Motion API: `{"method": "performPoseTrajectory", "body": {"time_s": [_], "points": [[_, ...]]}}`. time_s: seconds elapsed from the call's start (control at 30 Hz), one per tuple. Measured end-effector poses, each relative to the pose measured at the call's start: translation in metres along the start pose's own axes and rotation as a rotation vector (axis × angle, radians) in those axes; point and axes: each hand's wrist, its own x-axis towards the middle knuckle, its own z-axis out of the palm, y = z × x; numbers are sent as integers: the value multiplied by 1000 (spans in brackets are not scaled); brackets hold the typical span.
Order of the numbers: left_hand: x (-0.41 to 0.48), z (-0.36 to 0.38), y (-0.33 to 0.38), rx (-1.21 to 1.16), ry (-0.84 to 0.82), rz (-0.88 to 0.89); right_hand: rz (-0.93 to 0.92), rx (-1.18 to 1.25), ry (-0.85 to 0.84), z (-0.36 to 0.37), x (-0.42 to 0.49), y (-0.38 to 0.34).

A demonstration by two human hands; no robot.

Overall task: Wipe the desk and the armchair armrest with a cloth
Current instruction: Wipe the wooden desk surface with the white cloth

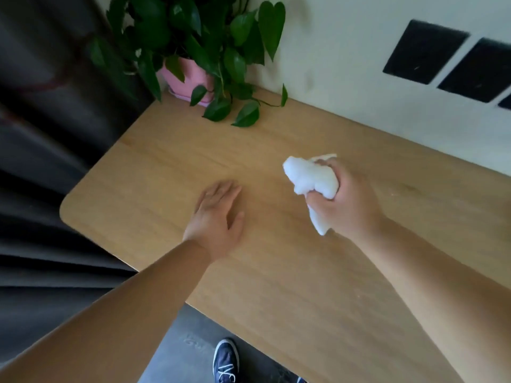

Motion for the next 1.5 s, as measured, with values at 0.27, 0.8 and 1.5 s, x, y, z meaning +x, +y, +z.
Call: {"method": "performPoseTrajectory", "body": {"time_s": [0.27, 0.8, 1.5], "points": [[98, 2, 21, 163, -39, 18, 18, -143, -1, 3, 132, 59], [109, 22, 3, 257, -31, -18, -279, -386, -380, 80, 165, 49], [66, 17, 17, 172, -59, 36, -304, 58, -415, 29, -130, 46]]}}
